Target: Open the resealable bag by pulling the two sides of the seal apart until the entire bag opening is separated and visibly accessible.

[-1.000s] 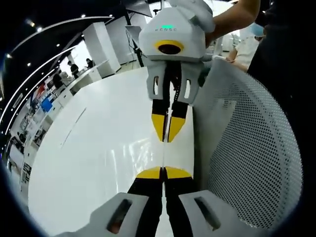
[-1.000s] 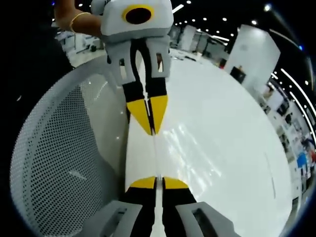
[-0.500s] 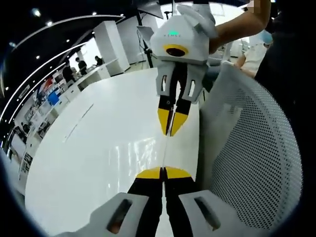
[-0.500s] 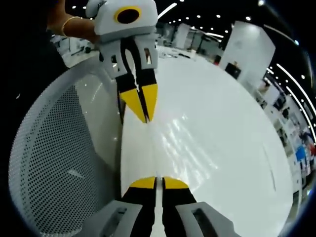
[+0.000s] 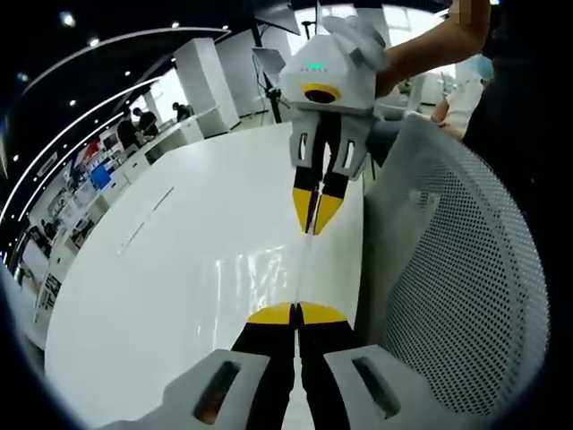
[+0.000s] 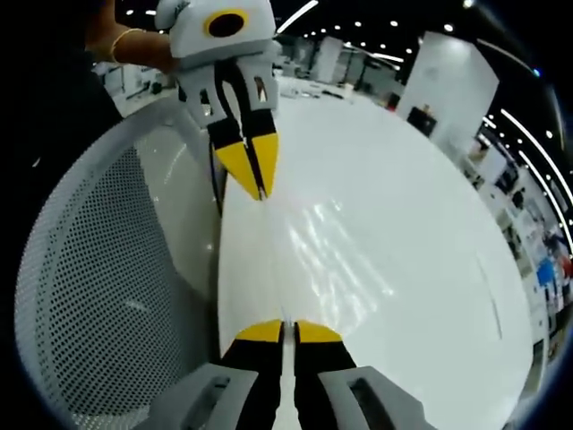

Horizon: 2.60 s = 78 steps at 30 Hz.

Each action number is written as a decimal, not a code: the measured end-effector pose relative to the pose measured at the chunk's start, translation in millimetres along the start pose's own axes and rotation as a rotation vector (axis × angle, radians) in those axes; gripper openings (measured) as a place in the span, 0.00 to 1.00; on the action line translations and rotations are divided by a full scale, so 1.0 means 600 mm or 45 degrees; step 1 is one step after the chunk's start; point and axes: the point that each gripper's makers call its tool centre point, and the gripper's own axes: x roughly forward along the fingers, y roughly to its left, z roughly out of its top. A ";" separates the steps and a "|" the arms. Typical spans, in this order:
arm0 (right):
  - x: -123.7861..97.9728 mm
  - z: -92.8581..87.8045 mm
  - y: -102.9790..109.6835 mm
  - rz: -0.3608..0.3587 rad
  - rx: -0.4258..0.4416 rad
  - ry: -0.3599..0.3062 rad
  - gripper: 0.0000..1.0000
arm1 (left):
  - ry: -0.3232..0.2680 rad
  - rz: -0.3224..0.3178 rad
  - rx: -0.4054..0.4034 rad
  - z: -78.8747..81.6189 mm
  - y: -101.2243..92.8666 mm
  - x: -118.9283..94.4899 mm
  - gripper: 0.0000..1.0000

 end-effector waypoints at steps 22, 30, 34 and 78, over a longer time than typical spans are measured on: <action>-0.011 -0.045 -0.006 0.002 0.013 0.085 0.00 | 0.000 0.054 -0.046 -0.019 0.008 -0.012 0.00; -0.012 -0.061 -0.008 0.016 0.048 0.090 0.00 | 0.012 0.061 -0.088 -0.040 0.006 -0.020 0.00; -0.005 -0.069 0.004 0.038 0.131 0.119 0.00 | 0.017 0.048 -0.103 -0.040 -0.001 -0.015 0.00; 0.036 0.009 0.008 0.045 0.310 -0.071 0.00 | -0.098 0.050 -0.057 0.007 -0.003 -0.034 0.22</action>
